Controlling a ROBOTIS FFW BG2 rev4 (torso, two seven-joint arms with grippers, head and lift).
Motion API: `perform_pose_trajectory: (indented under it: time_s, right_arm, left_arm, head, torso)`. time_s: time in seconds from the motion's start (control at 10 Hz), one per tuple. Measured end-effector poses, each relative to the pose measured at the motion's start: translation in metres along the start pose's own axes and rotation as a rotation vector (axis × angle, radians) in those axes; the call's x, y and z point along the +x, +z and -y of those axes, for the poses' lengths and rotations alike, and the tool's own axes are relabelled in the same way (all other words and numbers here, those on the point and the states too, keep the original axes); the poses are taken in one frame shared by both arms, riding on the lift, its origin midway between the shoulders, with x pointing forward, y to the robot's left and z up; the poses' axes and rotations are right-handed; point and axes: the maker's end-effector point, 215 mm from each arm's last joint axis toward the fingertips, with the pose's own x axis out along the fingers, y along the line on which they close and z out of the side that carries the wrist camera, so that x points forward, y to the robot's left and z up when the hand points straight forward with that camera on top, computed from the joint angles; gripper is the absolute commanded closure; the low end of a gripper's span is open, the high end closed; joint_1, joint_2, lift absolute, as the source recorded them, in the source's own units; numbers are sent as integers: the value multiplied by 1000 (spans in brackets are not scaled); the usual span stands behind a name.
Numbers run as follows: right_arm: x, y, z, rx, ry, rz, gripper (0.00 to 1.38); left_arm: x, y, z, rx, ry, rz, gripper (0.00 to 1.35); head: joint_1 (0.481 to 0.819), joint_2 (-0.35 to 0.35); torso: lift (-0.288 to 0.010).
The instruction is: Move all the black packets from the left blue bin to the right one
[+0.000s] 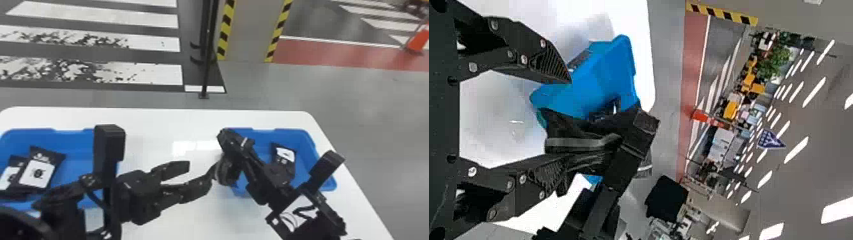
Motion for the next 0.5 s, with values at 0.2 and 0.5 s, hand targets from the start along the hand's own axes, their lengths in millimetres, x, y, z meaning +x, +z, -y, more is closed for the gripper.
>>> perform_pose_trajectory:
  time_s: [0.2, 0.5]
  right_arm:
    - [6, 4, 45, -77, -60, -18, 1280]
    - [5, 3, 147, -216, -219, -86, 1239]
  left_arm:
    - [-38, -1, -25, -24, 96, 30, 177]
    - [-96, -8, -66, -43, 258, 47, 179]
  head:
    - [695, -155]
    - [695, -147]
  torso:
    - [-140]
    - [-140]
